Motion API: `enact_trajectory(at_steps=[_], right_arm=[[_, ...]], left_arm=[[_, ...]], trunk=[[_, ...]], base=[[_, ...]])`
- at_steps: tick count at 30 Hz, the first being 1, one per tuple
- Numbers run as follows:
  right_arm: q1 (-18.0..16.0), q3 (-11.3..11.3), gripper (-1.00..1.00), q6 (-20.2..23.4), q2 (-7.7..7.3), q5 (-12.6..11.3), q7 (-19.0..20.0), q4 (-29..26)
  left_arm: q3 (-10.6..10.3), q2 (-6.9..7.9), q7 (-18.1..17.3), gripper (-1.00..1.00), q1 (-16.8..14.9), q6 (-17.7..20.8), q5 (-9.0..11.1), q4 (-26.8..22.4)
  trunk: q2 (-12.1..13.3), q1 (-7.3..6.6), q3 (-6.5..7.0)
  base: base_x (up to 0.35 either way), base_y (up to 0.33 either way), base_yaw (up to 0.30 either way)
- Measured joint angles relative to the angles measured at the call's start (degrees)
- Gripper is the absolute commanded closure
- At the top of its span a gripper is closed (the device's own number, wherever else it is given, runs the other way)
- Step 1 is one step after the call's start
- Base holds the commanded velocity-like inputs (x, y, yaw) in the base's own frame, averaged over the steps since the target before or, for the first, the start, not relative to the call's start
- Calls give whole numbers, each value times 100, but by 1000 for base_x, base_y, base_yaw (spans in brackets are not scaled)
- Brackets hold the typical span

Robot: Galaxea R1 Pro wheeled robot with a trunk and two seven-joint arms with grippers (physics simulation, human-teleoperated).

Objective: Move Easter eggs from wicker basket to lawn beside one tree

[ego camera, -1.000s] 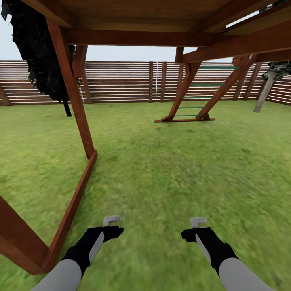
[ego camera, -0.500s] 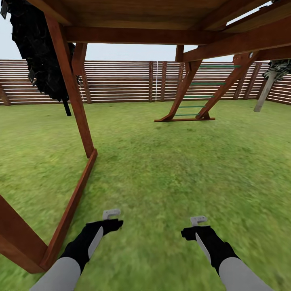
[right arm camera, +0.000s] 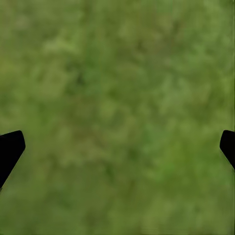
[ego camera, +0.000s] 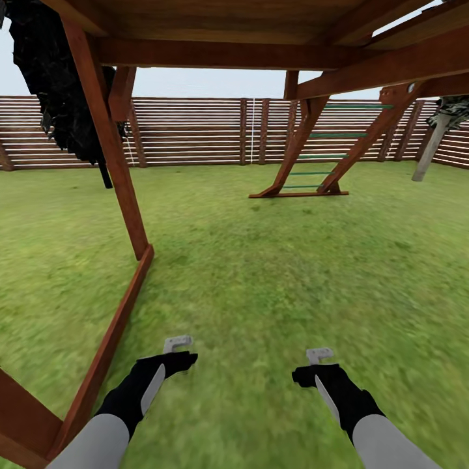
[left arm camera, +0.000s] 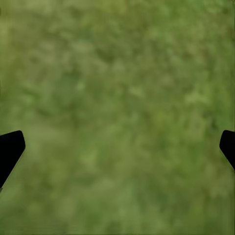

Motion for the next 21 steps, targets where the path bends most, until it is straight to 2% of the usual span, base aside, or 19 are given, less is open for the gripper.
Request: enact_trajectory(at_steps=[10, 21], right_arm=[[0, -7, -100, 0, -11, 0, 0, -1], [-2, -7, -100, 13, -8, 0, 0, 2]], left_arm=[[80, -18, 15, -100, 0, -27, 10, -22], [77, -44, 16, -100, 2, -14, 11, -24]], trunk=[[0, 0, 0], [0, 0, 0]], base=[[317, -129, 6], [294, -202, 244]])
